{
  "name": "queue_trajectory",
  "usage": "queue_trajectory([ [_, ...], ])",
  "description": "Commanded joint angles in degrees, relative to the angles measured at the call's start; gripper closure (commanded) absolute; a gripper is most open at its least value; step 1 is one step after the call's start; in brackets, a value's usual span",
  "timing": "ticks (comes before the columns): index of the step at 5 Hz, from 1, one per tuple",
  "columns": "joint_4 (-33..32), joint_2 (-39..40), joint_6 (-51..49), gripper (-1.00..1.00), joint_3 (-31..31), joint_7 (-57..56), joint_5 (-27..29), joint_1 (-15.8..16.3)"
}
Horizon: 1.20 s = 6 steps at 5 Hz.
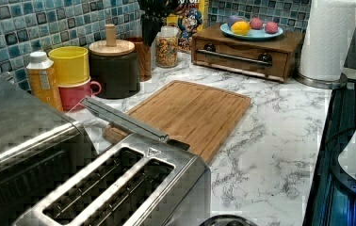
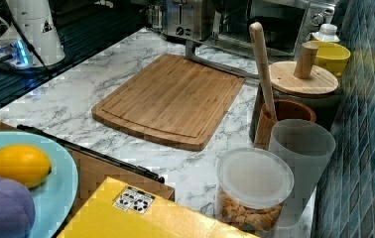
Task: Close the oven.
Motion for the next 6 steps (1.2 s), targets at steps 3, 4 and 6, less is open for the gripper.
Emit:
queue_trajectory([
  [3,-12.29,1.10,2.38,1.00,-0.58,-50.33,37.98,-0.58],
  [4,-11.42,4.18,3.02,1.00,0.24,-55.57,43.55,-1.03],
  [6,-6.94,10.77,4.45,1.00,1.42,-57.15,47.11,-0.93],
])
